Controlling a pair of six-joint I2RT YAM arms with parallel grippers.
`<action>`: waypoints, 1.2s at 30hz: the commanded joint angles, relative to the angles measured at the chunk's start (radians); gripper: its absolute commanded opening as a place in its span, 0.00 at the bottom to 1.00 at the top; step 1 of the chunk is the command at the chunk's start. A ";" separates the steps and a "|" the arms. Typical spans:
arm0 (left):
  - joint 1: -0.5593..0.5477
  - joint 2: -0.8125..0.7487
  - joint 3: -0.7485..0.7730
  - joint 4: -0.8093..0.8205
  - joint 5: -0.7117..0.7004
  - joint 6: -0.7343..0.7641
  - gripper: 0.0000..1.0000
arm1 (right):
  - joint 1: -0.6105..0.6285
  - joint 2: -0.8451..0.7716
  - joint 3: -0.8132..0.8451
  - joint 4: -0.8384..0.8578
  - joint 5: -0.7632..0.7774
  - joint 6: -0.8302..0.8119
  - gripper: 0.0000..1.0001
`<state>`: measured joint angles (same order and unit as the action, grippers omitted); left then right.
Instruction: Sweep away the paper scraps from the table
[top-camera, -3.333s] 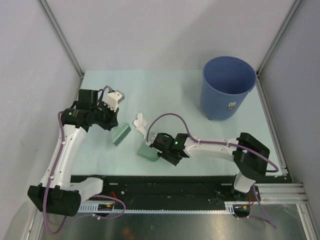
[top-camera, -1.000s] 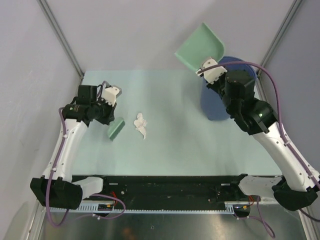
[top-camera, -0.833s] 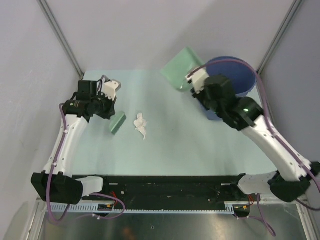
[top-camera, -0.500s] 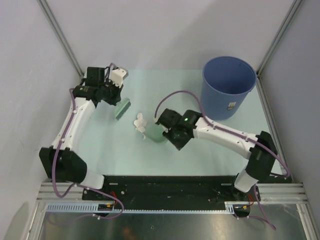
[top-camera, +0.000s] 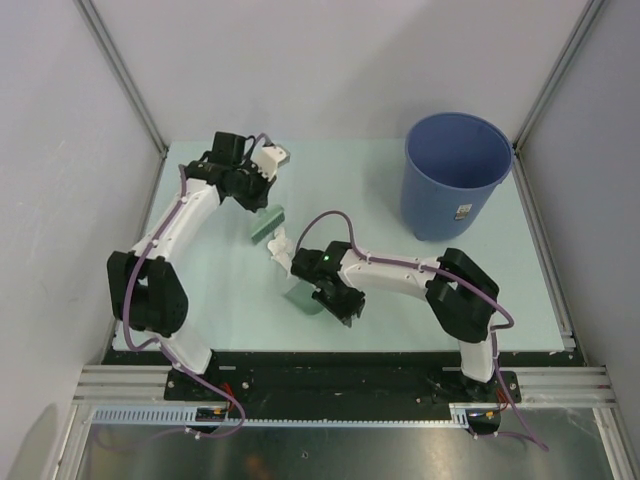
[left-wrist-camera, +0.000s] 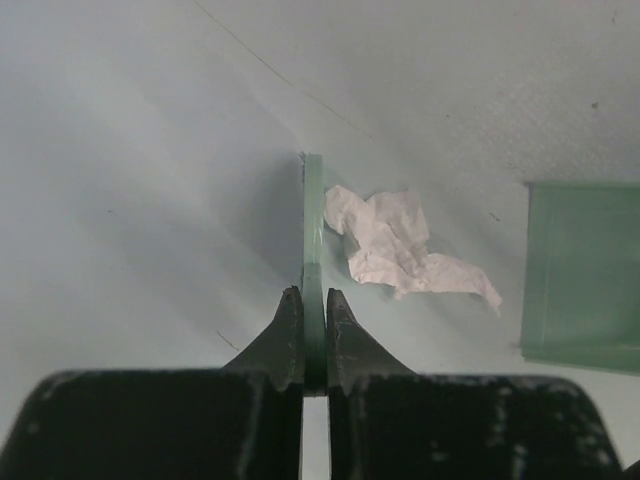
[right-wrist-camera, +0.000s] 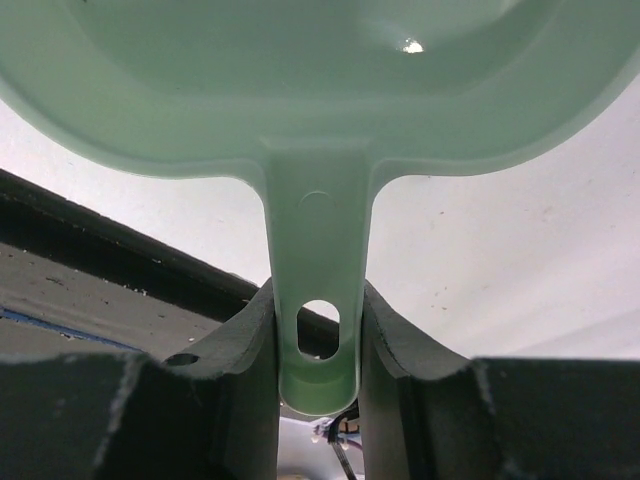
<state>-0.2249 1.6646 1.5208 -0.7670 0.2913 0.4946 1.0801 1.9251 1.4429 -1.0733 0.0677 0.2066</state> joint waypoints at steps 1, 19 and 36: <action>0.001 -0.040 -0.063 0.009 0.054 -0.054 0.00 | -0.005 0.043 0.056 0.016 0.029 0.013 0.00; 0.010 -0.454 -0.137 -0.146 0.046 -0.129 0.00 | -0.048 -0.066 -0.004 0.197 0.053 -0.102 0.00; 0.090 -0.468 -0.197 -0.089 -0.187 -0.088 0.00 | -0.342 -0.362 0.432 -0.307 0.288 -0.254 0.00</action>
<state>-0.1406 1.2140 1.3212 -0.8925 0.1242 0.3866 0.8963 1.6112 1.7298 -1.2133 0.2398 0.0116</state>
